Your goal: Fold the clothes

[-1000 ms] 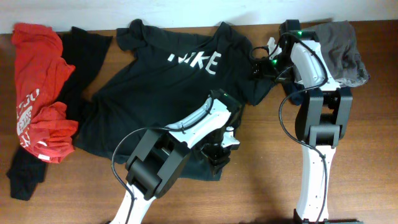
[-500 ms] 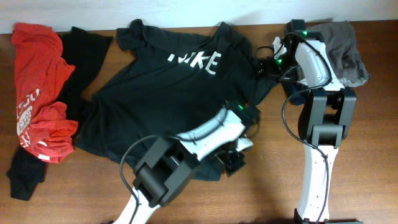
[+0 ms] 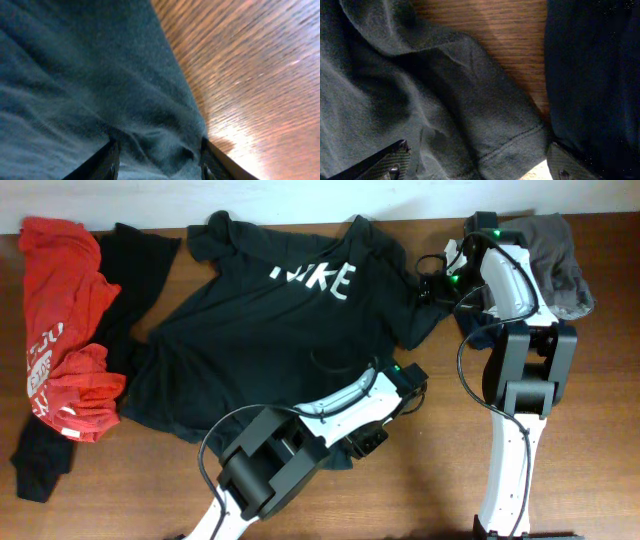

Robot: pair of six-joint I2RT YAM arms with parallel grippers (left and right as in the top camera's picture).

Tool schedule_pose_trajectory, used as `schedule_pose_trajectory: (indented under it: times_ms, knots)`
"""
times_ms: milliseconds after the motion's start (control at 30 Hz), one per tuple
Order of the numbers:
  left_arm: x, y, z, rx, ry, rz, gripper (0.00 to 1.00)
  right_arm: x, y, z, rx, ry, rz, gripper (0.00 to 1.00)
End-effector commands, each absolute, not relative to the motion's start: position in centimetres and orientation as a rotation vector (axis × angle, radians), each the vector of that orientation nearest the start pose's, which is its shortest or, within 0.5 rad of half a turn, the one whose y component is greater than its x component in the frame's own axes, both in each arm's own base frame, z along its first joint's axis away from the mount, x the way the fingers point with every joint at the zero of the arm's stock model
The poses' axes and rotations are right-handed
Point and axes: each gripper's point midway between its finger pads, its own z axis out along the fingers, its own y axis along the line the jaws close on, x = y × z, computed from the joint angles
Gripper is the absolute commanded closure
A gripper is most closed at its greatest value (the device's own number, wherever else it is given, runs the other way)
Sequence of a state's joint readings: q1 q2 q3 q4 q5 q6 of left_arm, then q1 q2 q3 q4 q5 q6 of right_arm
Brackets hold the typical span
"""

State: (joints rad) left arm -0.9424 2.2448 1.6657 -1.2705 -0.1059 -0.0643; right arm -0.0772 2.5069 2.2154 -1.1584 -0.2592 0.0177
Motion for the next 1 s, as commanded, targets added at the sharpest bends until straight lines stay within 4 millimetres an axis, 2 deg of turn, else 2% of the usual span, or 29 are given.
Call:
schedule_pose_trajectory:
  times_ms: [0,100,167,200,267,300,567,733,833,967]
  knots:
    - [23.0,-26.3,-1.0,1.381,2.976,0.503,0.48,51.1,-0.4,1.2,0.133,3.008,0.362,0.08]
    - [23.0,-26.3,-1.0,1.381,2.976,0.502,0.50,51.2,-0.4,1.2,0.133,3.007,0.362,0.08]
    - [23.0,-26.3,-1.0,1.381,2.976,0.501,0.59,51.1,-0.3,1.2,0.131,3.009,0.362,0.09]
    - [23.0,-26.3,-1.0,1.381,2.976,0.502,0.67,51.1,-0.3,1.2,0.130,3.010,0.362,0.09]
    - [23.0,-26.3,-1.0,1.382,2.976,0.503,0.93,51.1,-0.3,1.2,0.130,3.012,0.362,0.09]
    - [23.0,-26.4,-1.0,1.382,2.976,0.502,1.00,51.1,-0.3,1.2,0.131,3.012,0.362,0.09]
    - [22.9,-26.4,-1.0,1.376,2.981,0.498,1.00,50.6,0.0,0.2,0.133,3.026,0.379,0.09]
    - [22.9,-26.4,-1.0,1.375,2.980,0.498,0.99,50.0,0.9,-1.3,0.139,3.031,0.462,0.14]
    - [23.0,-26.4,-1.0,1.375,2.980,0.498,0.99,49.8,1.0,-2.2,0.170,3.033,0.470,0.21]
    - [23.0,-26.5,-1.1,1.369,2.979,0.495,0.99,49.5,1.1,-2.9,0.180,3.036,0.474,0.48]
